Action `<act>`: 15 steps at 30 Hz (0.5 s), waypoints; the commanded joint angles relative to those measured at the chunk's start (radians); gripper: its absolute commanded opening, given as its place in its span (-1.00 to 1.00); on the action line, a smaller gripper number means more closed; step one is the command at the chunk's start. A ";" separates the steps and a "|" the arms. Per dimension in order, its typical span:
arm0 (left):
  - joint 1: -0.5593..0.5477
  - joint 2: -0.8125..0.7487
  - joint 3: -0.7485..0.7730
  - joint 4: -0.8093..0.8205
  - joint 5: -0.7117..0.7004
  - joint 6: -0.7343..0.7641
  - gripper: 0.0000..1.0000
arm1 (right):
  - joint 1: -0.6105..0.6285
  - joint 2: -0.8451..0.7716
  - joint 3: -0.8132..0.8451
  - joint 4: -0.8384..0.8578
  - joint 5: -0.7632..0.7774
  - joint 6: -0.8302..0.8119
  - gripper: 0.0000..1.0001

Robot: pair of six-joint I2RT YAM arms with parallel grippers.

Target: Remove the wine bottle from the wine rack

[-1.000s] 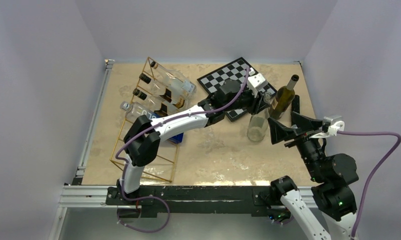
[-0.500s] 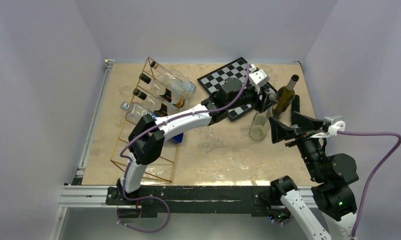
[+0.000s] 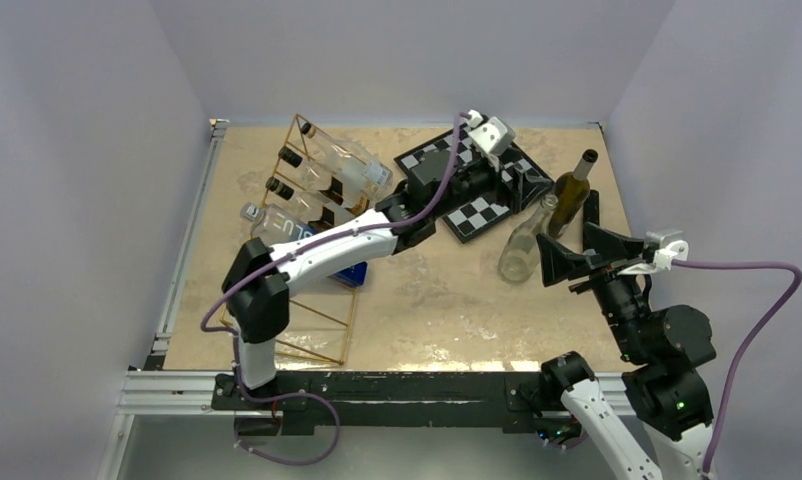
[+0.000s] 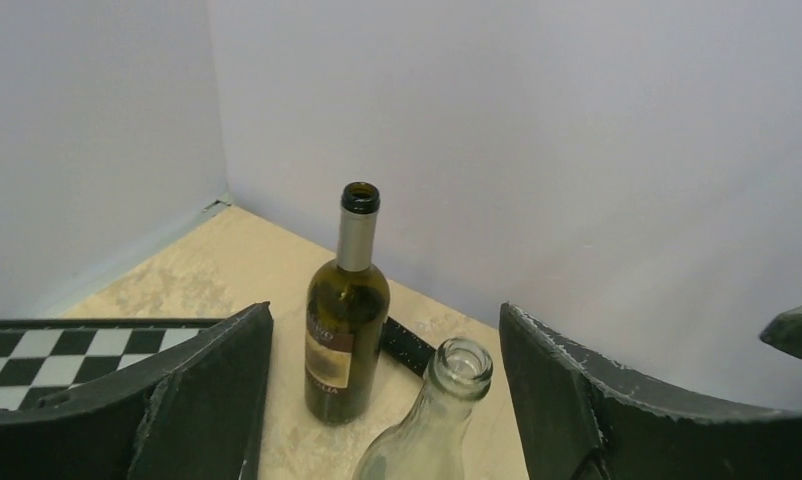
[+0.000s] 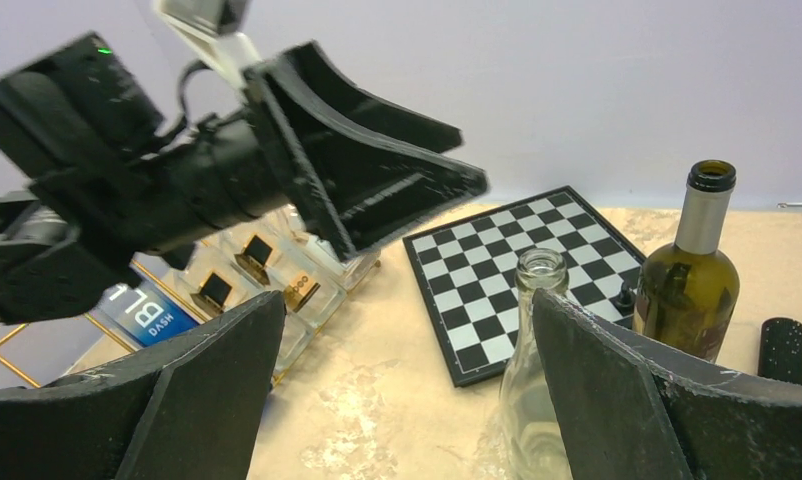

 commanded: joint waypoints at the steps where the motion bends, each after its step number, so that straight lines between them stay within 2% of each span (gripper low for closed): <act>1: 0.002 -0.171 -0.091 -0.022 -0.167 0.037 0.77 | 0.004 0.020 0.016 0.002 -0.011 -0.004 0.98; 8: 0.033 -0.432 -0.257 -0.288 -0.507 0.000 0.84 | 0.005 0.046 0.039 -0.028 -0.036 0.017 0.98; 15: 0.189 -0.638 -0.335 -0.766 -0.678 -0.235 0.85 | 0.003 0.076 0.033 -0.032 -0.061 0.037 0.98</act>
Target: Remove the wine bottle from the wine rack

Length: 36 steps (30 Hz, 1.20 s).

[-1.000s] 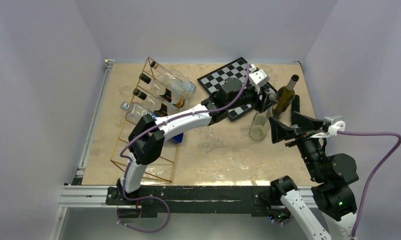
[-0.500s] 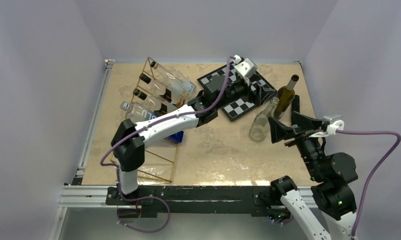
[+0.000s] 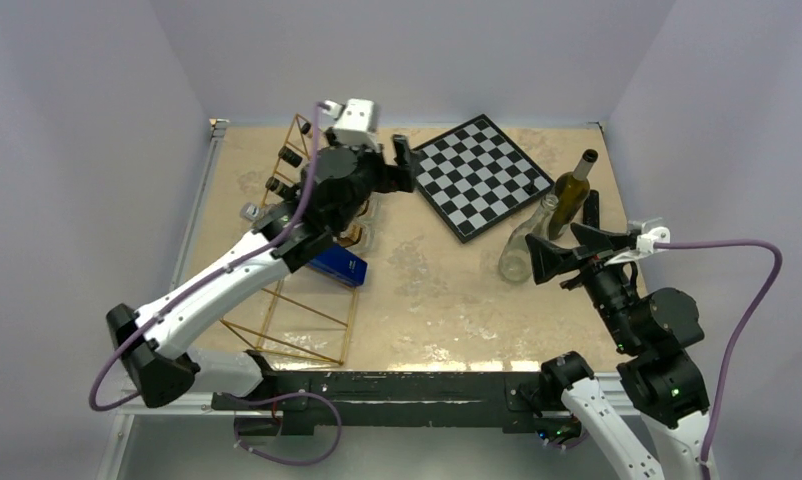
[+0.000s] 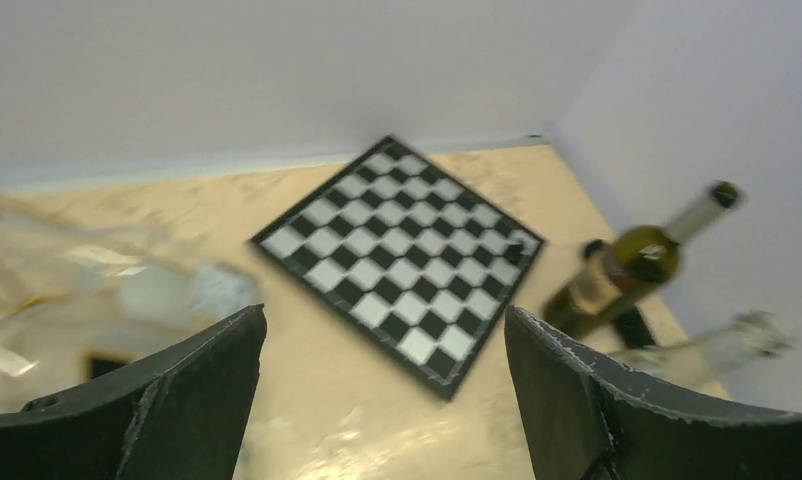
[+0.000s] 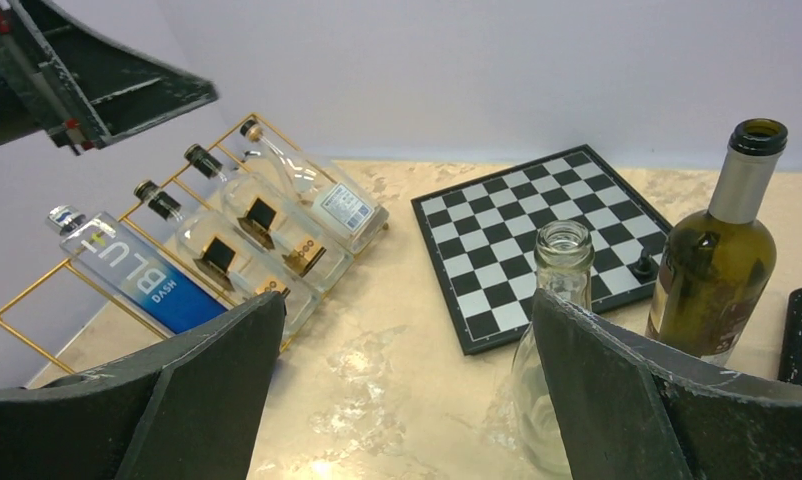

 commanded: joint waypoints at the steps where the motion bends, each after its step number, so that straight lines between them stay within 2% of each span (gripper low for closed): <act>1: 0.099 -0.128 -0.066 -0.349 -0.218 -0.181 0.84 | 0.004 0.030 0.027 0.007 -0.026 0.020 0.98; 5: 0.125 -0.262 -0.148 -0.443 -0.408 -0.255 0.76 | 0.005 0.042 0.018 0.014 -0.026 0.028 0.98; 8: 0.175 -0.319 -0.158 -0.561 -0.413 -0.351 0.70 | 0.003 0.047 0.015 0.013 -0.044 0.035 0.97; 13: 0.282 -0.289 -0.086 -0.872 -0.424 -0.573 0.68 | 0.004 0.049 0.016 0.010 -0.047 0.050 0.97; 18: 0.289 -0.310 -0.100 -0.929 -0.471 -0.670 0.65 | 0.004 0.045 0.016 -0.003 -0.054 0.055 0.97; 20: 0.289 -0.318 -0.095 -0.980 -0.503 -0.787 0.64 | 0.005 0.039 0.015 -0.008 -0.051 0.056 0.97; 25: 0.289 -0.285 -0.006 -1.171 -0.536 -1.003 0.64 | 0.004 0.022 0.011 -0.009 -0.050 0.058 0.97; 36: 0.291 -0.064 0.219 -1.453 -0.565 -1.220 0.65 | 0.005 0.013 0.010 -0.010 -0.063 0.065 0.97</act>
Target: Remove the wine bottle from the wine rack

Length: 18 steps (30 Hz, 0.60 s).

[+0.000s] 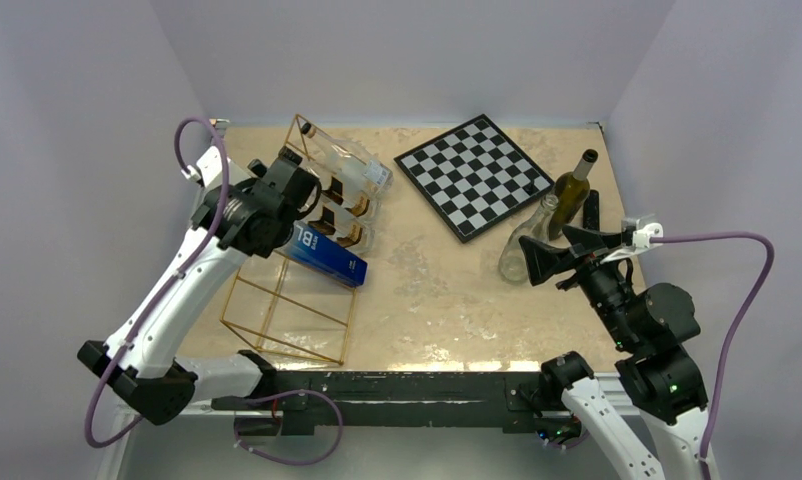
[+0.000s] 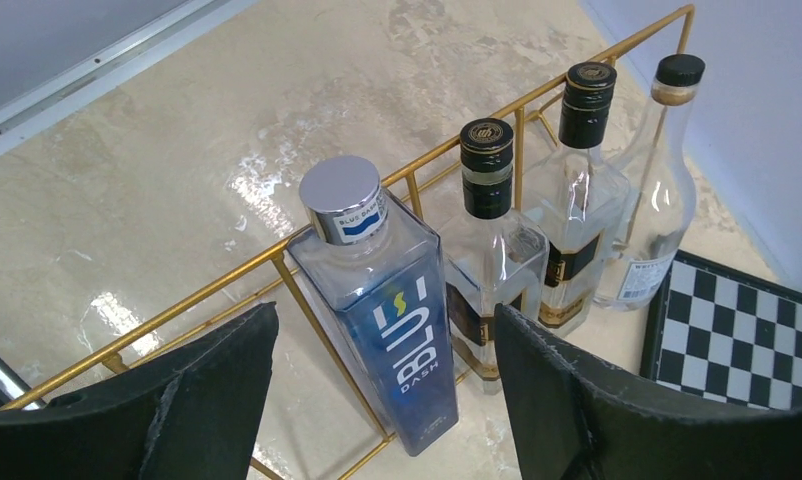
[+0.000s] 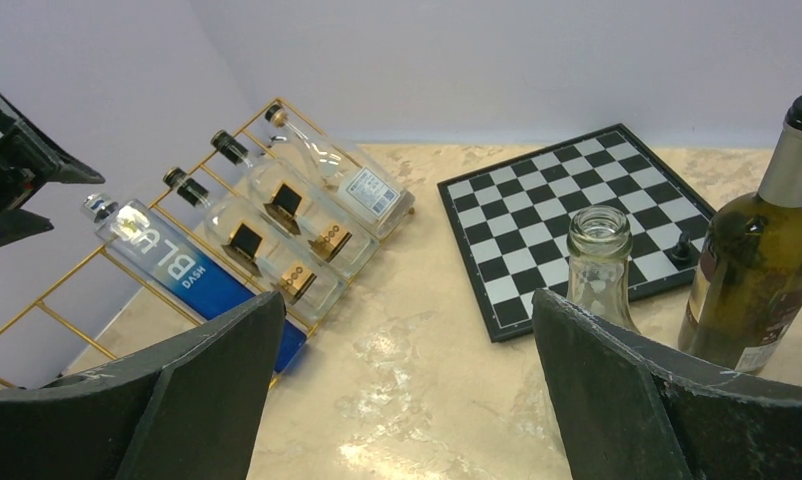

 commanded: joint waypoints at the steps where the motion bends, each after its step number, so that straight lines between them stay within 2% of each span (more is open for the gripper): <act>1: 0.004 0.111 0.128 -0.196 -0.044 -0.174 0.65 | 0.004 -0.012 0.010 0.001 -0.015 0.014 0.97; 3: 0.005 0.180 0.199 -0.288 -0.048 -0.236 0.65 | 0.005 -0.017 0.008 0.000 -0.014 0.012 0.97; 8: 0.014 0.261 0.254 -0.294 -0.015 -0.240 0.66 | 0.004 -0.028 0.005 -0.004 -0.005 0.003 0.97; 18: 0.052 0.303 0.213 -0.295 -0.022 -0.262 0.65 | 0.004 -0.036 -0.007 -0.001 0.008 -0.011 0.97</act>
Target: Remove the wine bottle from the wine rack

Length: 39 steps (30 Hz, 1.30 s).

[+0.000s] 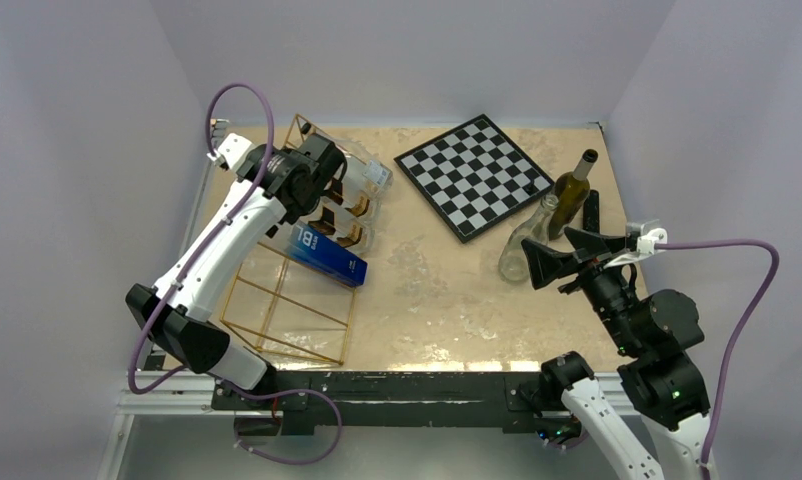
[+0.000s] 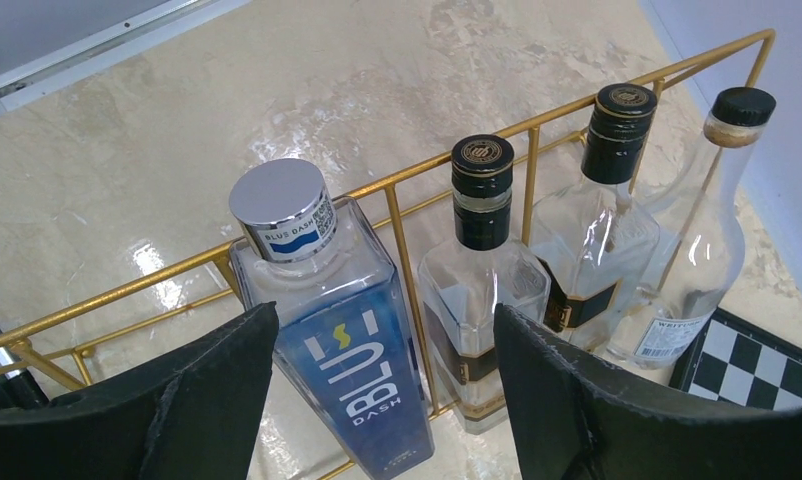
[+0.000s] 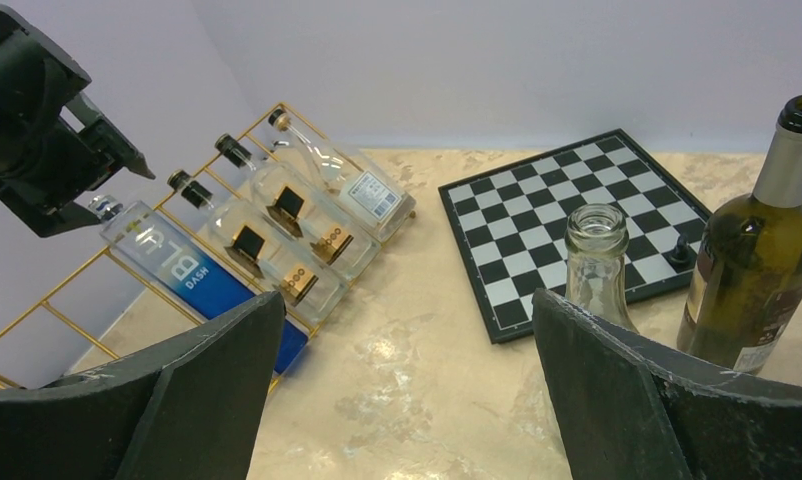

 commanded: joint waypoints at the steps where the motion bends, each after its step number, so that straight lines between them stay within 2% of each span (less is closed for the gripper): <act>1: 0.017 0.001 -0.004 -0.112 -0.016 -0.040 0.65 | 0.004 -0.008 -0.007 0.009 0.005 -0.009 0.97; 11: 0.037 0.007 -0.060 -0.112 -0.002 -0.054 0.67 | 0.004 0.002 -0.007 0.017 0.000 -0.008 0.97; 18: 0.048 0.031 -0.087 -0.112 0.010 -0.072 0.76 | 0.004 -0.001 -0.006 0.016 -0.002 -0.006 0.97; 34: 0.069 0.111 -0.094 -0.112 0.005 -0.105 0.59 | 0.005 0.006 0.006 0.019 -0.016 -0.004 0.97; 39: 0.069 0.106 -0.099 -0.112 0.004 -0.100 0.32 | 0.005 -0.004 0.006 0.016 -0.004 -0.010 0.98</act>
